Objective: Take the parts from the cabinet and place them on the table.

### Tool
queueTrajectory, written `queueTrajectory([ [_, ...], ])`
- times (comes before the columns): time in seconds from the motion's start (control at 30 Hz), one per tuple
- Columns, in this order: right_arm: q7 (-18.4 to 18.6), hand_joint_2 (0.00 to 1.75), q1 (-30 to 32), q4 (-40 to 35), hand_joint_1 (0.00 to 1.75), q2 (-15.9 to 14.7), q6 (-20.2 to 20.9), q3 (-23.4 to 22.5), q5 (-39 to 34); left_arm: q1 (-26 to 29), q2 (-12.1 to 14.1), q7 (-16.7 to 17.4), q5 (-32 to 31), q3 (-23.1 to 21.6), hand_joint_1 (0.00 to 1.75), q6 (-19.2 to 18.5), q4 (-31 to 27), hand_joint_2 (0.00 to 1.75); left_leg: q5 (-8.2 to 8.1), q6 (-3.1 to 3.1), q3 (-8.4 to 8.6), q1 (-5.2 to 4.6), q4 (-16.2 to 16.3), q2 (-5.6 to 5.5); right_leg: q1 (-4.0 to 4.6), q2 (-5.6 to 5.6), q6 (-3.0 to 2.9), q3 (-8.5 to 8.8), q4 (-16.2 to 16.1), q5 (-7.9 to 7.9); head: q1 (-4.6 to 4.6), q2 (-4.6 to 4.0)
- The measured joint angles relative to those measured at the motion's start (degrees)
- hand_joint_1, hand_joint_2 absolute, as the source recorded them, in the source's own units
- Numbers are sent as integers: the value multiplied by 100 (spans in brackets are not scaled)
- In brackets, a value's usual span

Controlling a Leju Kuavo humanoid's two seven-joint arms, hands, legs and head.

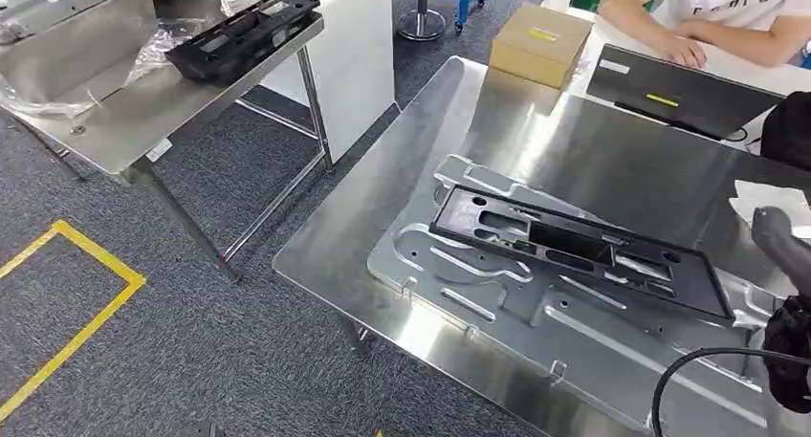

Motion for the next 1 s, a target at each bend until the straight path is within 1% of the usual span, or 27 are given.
queueTrajectory([
  [0.03, 0, 0, 22, 0, 0, 28, -11, -2, -11, -6, 55, -2, 2, 4, 0, 9, 0, 0, -66, -88, -69, -50, 96, -24, 71, 62, -81, -24, 69, -83, 13, 0],
  [0.07, 20, 0, 53, -22, 0, 37, -59, -13, -20, 6, 37, -11, 15, 4, 0, 0, 0, 0, -56, -122, -70, -57, 141, -30, 60, 101, -286, -58, 148, -101, 7, -2],
  [0.1, 54, 0, 86, -22, 0, 63, -126, -20, -37, 3, 31, -19, 22, 9, 0, -15, 0, 0, -53, -140, -42, -47, 120, -25, 78, 91, -336, -81, 176, -132, -5, 0],
  [0.17, 135, 0, 104, -15, 0, 107, -279, -44, -61, 2, 24, -39, 26, 48, 0, -63, 0, 0, -60, -191, -49, -18, 101, -26, 90, 90, -439, -97, 211, -153, -4, 0],
  [0.2, 155, 0, 151, -13, 0, 122, -352, -66, -88, 3, 13, -42, 26, 59, 0, -68, 0, 0, -156, -182, -61, -7, 194, -12, 101, 81, -494, -98, 203, -154, -9, -2],
  [0.23, 153, 0, 225, -4, 0, 140, -426, -116, -114, -4, 15, -42, 28, 85, 0, -68, 0, 0, -373, -137, -192, -28, 483, 4, 126, 70, -521, -100, 201, -150, -11, 0],
  [0.3, 142, 0, 383, 37, 0, 157, -514, -217, -173, 1, 13, -44, 28, 103, 0, -66, 0, 0, -875, -61, -616, -103, 1434, 3, 188, 45, -583, -125, 200, -136, -9, 0],
  [0.33, 135, 0, 457, 63, 0, 166, -533, -266, -197, 9, 13, -42, 35, 114, 0, -64, 0, 0, -1030, -19, -805, -147, 1849, 2, 238, 40, -612, -142, 200, -124, -9, 0],
  [0.37, 133, 0, 515, 85, 0, 168, -546, -308, -216, 18, 11, -42, 37, 122, 0, -63, 0, 0, -1037, 38, -885, -192, 2020, 1, 286, 40, -636, -156, 200, -109, -9, 0],
  [0.4, 133, 0, 559, 114, 0, 170, -564, -359, -240, 27, 11, -42, 44, 131, 0, -63, 0, 0, -915, 121, -829, -244, 1912, 1, 337, 42, -663, -169, 200, -91, -9, 0],
  [0.43, 133, 0, 584, 140, 0, 168, -588, -411, -251, 26, 7, -42, 68, 133, 0, -63, 0, 0, -708, 229, -653, -309, 1564, 0, 390, 48, -689, -184, 200, -72, -9, 0],
  [0.5, 136, 0, 619, 177, 0, 157, -627, -515, -258, 21, 9, -39, 122, 136, 0, -63, 0, 0, -287, 497, -143, -461, 587, -8, 462, 62, -737, -202, 190, -20, -9, 0],
  [0.53, 136, 0, 668, 199, 0, 157, -643, -580, -267, 8, 48, -35, 122, 142, 0, -63, 0, 0, -348, 606, -40, -502, 342, 21, 482, 49, -721, -201, 187, 10, 0, 0],
  [0.57, 136, 0, 710, 216, 0, 131, -658, -649, -277, 6, 13, -37, 118, 142, 0, -68, 0, 0, -246, 572, -61, -522, 297, 60, 460, 50, -691, -203, 175, 35, 0, -2],
  [0.6, 138, 0, 771, 241, 0, 127, -678, -702, -293, 1, 11, -33, 120, 149, 0, -70, 0, 0, -221, 548, -82, -544, 295, 55, 423, 34, -646, -219, 163, 79, 2, 0],
  [0.63, 138, 0, 819, 258, 0, 127, -686, -745, -293, 2, 11, -33, 120, 162, 0, -70, 0, 0, -175, 555, -94, -554, 285, 51, 393, 27, -610, -219, 134, 128, 0, 0],
  [0.67, 136, 0, 844, 262, 0, 123, -686, -773, -293, 16, 11, -35, 120, 173, 0, -68, 0, 0, -93, 566, -103, -558, 212, 52, 394, 29, -576, -212, 83, 197, 0, 0],
  [0.7, 135, 0, 871, 271, 0, 107, -686, -807, -293, 19, 2, -33, 120, 179, 0, -70, 0, 0, 54, 546, -98, -488, 85, 70, 400, 31, -556, -239, 117, 160, 2, -2],
  [0.73, 133, 0, 891, 282, 0, 87, -688, -855, -293, 14, 2, -33, 120, 181, 0, -72, 0, 0, 146, 551, -126, -494, 21, 80, 399, 42, -504, -288, 206, -106, 2, -2],
  [0.77, 138, 0, 897, 293, 0, 74, -695, -881, -291, 12, 2, -33, 125, 192, 0, -72, 0, 0, 216, 585, -201, -487, 10, 89, 381, 41, -471, -355, 474, -453, 0, -2],
  [0.8, 138, 0, 920, 297, 0, 65, -704, -896, -286, 11, -4, -33, 122, 201, 0, -83, 0, 0, 278, 565, -287, -485, 15, 94, 358, 40, -431, -445, 867, -793, 2, -2],
  [0.83, 144, 0, 973, 302, 0, 61, -713, -916, -286, 11, -11, -33, 125, 221, 0, -98, 0, 0, 337, 558, -372, -484, 20, 96, 329, 38, -395, -522, 1272, -1021, 2, 0],
  [0.87, 146, 0, 1026, 308, 0, 61, -719, -940, -280, 15, -26, -33, 127, 229, 0, -112, 0, 0, 391, 545, -456, -480, 33, 96, 304, 37, -362, -544, 1550, -1075, 2, 0],
  [0.9, 153, 0, 1066, 315, 0, 59, -719, -966, -275, 19, -28, -33, 127, 232, 0, -116, 0, 0, 442, 529, -546, -470, 53, 96, 282, 36, -333, -477, 1622, -970, 2, -2],
  [0.93, 166, 0, 1093, 321, 0, 57, -719, -992, -267, 24, -41, -33, 129, 236, 0, -120, 0, 0, 487, 502, -645, -450, 89, 97, 258, 35, -300, -283, 1460, -760, 2, -2],
  [0.97, 181, 0, 1112, 324, 0, 44, -723, -1010, -221, 25, -52, -33, 129, 238, 0, -125, 0, 0, 521, 473, -735, -430, 132, 96, 237, 34, -269, 11, 1105, -571, 2, -2],
  [1.0, 219, 0, 1123, 323, 0, 24, -739, -1025, -153, 25, -57, -33, 129, 243, 0, -127, 0, 0, 545, 438, -812, -415, 191, 94, 216, 35, -238, 360, 647, -500, 2, -2],
])
